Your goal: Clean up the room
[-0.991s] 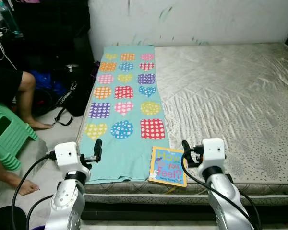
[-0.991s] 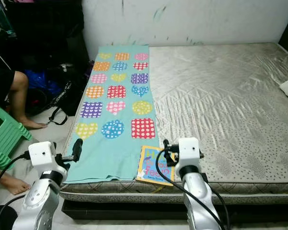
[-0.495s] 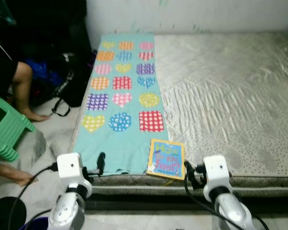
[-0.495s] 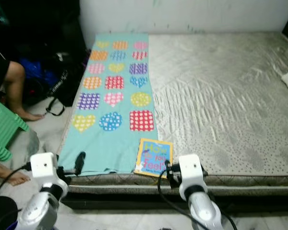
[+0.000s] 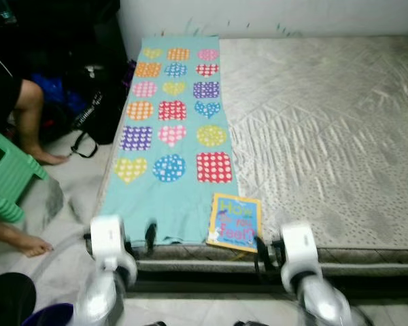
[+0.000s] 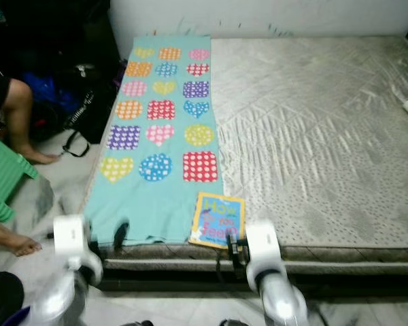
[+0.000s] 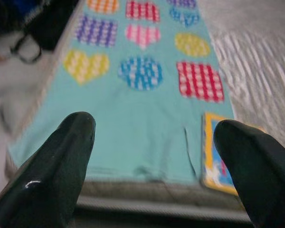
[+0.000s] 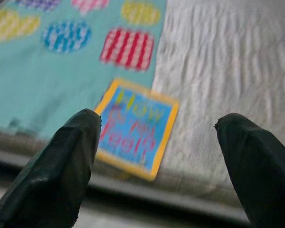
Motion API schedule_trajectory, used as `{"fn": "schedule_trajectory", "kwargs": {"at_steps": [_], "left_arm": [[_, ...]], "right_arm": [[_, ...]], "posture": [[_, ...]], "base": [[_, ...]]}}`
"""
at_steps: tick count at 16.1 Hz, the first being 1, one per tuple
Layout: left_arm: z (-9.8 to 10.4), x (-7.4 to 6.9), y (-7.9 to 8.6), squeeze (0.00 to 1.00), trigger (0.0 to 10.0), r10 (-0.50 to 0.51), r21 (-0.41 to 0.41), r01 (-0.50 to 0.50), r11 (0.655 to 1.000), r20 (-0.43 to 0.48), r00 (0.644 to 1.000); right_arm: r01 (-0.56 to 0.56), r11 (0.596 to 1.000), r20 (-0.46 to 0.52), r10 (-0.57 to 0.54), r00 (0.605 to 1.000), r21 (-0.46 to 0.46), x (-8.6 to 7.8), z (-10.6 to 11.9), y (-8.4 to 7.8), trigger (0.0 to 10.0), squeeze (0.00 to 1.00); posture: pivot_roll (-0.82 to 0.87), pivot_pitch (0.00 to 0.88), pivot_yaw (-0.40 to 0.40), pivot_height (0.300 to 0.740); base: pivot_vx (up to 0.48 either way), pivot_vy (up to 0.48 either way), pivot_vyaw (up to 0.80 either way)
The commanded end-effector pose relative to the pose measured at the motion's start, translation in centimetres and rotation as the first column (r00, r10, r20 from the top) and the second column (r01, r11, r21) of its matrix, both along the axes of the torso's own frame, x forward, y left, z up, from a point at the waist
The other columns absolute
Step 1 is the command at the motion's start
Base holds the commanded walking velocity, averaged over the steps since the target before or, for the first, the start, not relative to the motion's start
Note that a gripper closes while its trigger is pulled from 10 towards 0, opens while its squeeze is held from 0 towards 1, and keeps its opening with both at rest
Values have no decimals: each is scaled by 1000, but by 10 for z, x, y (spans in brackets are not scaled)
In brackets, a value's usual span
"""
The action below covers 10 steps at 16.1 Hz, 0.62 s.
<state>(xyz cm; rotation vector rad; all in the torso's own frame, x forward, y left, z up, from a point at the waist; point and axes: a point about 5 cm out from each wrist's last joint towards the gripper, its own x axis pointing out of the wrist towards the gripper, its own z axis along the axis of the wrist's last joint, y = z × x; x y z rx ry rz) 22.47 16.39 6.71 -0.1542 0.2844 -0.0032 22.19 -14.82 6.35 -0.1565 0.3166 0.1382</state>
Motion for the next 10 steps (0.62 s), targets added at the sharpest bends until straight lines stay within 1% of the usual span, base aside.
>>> {"fn": "schedule_trajectory", "kwargs": {"at_steps": [1, 2, 3, 4, 5, 6, 8, 10], "left_arm": [[-14, -7, 16, 0, 10000, 66, 51, -63, 997, -60, 996], [-6, -7, 18, 0, 10000, 102, -2, -102, 995, -57, 993], [-3, -6, 11, 0, 10000, 52, 5, -52, 999, -42, 998], [-5, -6, 9, 0, 10000, 48, 9, -48, 999, -35, 998], [-5, -5, 10, 0, 10000, 75, -7, -75, 997, -38, 996], [-1, -2, 7, 0, 10000, 76, -26, -77, 997, -20, 997], [2, 1, 4, 0, 10000, 64, -31, -64, 997, -11, 998], [3, 0, 7, 0, 10000, 65, -25, -66, 998, -18, 998]], "right_arm": [[34, 999, -49, -35, 998, -11, -6, -13, -5, 10000, 0], [36, 999, -12, -36, 999, 5, 2, -1, -6, 10000, 0], [14, 1000, 19, -14, 1000, -7, 6, 3, -4, 10000, 0], [27, 999, 21, -26, 999, -17, 8, 0, -7, 10000, 0], [63, 998, 23, -62, 998, -9, 12, 1, -12, 10000, 0], [90, 996, 44, -90, 995, 14, 16, 6, -15, 10000, 0], [83, 996, 45, -83, 996, 16, 17, 6, -14, 10000, 0], [85, 996, 55, -87, 995, 39, 17, 8, -10, 10000, 0]], "posture": [[-73, 135, 24, 740], [-71, 102, 9, 740], [-72, 109, 15, 740], [-75, 110, 19, 740], [-78, 103, 18, 740], [-82, 104, 16, 740], [-77, 113, 19, 740], [-72, 120, 29, 740]], "base": [[0, 0, 0], [0, 0, 0], [0, 0, 0], [0, 0, 0], [0, 0, 0], [0, 0, 0], [0, 0, 0], [0, 0, 0]]}}
